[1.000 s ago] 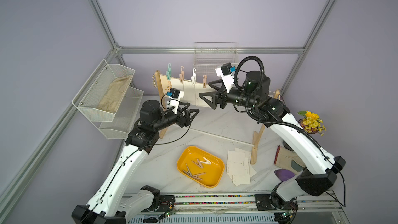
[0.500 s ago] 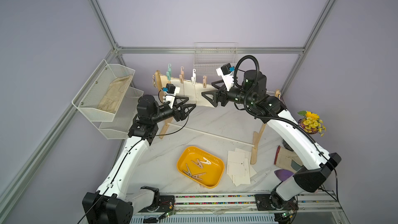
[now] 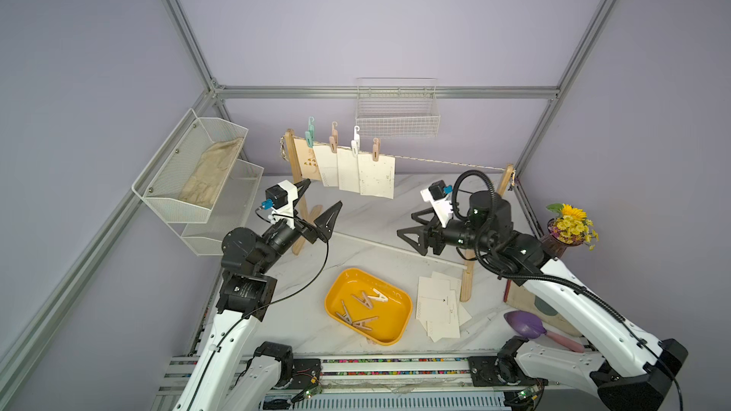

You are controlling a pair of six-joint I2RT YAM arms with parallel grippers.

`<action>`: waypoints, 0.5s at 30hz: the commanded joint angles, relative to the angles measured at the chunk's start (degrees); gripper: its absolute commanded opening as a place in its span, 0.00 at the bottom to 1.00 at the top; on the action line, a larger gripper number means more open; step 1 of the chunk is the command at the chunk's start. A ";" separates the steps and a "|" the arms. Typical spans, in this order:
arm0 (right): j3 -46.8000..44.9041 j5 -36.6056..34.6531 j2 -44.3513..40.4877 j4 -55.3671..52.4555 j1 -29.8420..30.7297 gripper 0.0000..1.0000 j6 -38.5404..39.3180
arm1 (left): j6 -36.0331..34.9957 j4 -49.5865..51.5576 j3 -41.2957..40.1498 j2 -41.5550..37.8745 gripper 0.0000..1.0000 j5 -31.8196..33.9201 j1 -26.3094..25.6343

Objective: Remove the postcards from the strings
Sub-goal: Move the clothesline to the center of the board.

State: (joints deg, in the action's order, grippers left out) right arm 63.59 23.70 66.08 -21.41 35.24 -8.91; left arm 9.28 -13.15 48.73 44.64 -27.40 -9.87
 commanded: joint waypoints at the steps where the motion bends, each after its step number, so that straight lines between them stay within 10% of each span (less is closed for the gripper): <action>1: -5.68 -4.10 3.08 7.03 -0.09 0.80 -6.35 | -0.16 -4.72 -2.61 -0.18 1.00 3.33 -0.05; 15: -6.01 -15.27 23.89 22.02 -8.48 0.78 -18.20 | 0.32 -5.85 -4.11 -0.74 1.00 2.88 -1.11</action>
State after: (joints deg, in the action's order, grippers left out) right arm 57.91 10.48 90.15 -5.32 29.89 -22.35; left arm 9.41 -16.56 46.13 44.45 -24.45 -10.39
